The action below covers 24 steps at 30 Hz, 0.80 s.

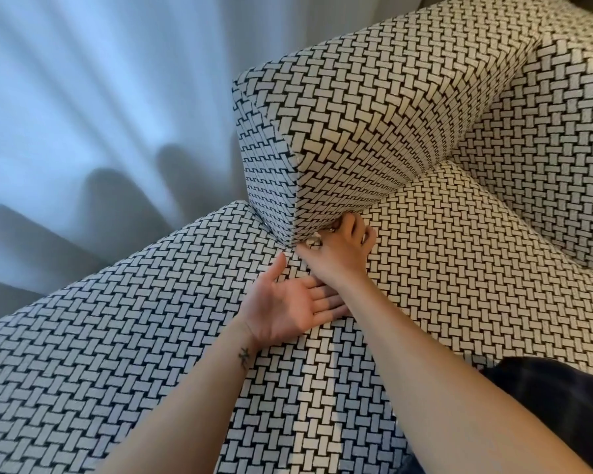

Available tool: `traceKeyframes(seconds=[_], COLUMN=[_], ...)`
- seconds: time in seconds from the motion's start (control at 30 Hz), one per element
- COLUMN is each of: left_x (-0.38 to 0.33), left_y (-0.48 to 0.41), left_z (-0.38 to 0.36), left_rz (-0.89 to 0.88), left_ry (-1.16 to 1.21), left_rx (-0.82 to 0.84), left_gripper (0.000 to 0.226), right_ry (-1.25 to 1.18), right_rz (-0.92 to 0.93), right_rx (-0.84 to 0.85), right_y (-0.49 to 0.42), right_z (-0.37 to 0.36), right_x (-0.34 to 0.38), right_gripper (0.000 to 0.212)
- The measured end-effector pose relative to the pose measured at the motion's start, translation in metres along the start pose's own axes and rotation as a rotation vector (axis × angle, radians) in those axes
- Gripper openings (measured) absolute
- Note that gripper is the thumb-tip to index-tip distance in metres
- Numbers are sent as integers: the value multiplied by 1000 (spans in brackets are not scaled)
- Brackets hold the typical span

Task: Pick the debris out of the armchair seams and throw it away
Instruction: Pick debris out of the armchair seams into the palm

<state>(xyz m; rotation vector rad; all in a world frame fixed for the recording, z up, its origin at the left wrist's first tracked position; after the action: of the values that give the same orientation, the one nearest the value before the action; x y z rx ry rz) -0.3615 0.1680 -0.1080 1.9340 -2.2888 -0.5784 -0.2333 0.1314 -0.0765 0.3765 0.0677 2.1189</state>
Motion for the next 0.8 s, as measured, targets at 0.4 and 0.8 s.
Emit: traceKeyframes(seconds=[0.4, 0.8], left_x=[-1, 0], left_y=[-2, 1], left_z=[2, -3], left_rz=[-20, -83], left_ry=[24, -116], left_rx=[32, 7], left_gripper=[99, 67], right_ry=[-397, -369], right_rz=[114, 254], right_rx=[85, 258], right_y=[19, 70], right_z=[16, 28], right_x=[-26, -35], right_gripper=[30, 50])
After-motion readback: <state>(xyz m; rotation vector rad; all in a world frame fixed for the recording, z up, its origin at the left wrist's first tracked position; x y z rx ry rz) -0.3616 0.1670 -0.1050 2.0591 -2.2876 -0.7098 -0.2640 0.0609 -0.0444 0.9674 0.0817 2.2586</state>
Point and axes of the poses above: each hand's wrist, its own y-axis away from the middle knuckle, its own z-axis out of the back of the hand, x = y × z, the point moved 2 cm from there along -y, towards the middle knuckle, and after that the axes turned 4 degrees about -z, right-handed, at the moved point
